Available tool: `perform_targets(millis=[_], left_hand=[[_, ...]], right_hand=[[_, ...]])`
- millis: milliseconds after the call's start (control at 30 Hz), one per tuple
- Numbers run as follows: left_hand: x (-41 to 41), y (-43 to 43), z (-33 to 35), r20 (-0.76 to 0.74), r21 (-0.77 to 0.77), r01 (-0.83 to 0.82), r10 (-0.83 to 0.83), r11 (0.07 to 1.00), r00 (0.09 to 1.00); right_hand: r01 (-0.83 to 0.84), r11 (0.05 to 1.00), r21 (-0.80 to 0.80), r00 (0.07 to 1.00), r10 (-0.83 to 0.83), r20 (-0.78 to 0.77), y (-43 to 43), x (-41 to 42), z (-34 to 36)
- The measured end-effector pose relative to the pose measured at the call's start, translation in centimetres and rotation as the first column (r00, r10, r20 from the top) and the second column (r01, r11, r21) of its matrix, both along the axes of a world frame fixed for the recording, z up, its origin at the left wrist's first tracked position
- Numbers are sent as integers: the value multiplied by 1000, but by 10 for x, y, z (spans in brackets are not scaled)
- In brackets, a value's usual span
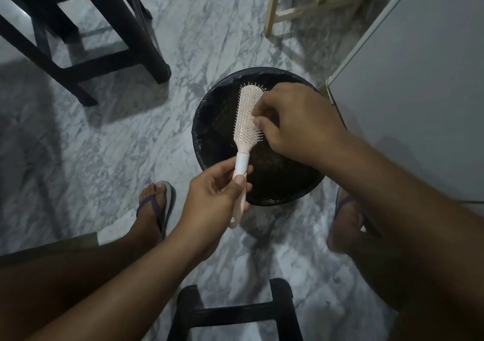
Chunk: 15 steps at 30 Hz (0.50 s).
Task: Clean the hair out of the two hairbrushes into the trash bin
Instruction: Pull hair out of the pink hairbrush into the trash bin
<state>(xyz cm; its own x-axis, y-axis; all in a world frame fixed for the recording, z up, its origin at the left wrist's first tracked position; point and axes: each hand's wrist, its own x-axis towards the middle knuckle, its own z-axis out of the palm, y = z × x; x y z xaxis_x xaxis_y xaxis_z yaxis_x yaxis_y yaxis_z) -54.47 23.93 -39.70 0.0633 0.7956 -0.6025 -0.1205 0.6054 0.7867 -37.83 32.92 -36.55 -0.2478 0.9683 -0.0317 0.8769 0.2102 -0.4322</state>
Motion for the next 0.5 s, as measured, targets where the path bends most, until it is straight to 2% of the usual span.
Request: perform_targets(millis=[133,267,333,400,500], left_hand=[[0,-1,0,-50,35,32,-30,999,998],[-1,-2,0,-50,29,45,-43,999,998],[-2,-2,1,-11,9,34,-34,999,999],[-3,0,3,27,-4,20,-20,1000,999],[-4,2,3,36,3,27,-27,1000,999]], right_hand=[[3,1000,-21,983,1,184,1,-4,2],[3,1000,-2,973,-2,232,-3,-10,-1],[44,999,-32,991,-40,125,-2,-8,-4],[122,984,-134,987,-135,-92,3,-5,-2],[304,941,-151,868,-339,-363,18,12,9]])
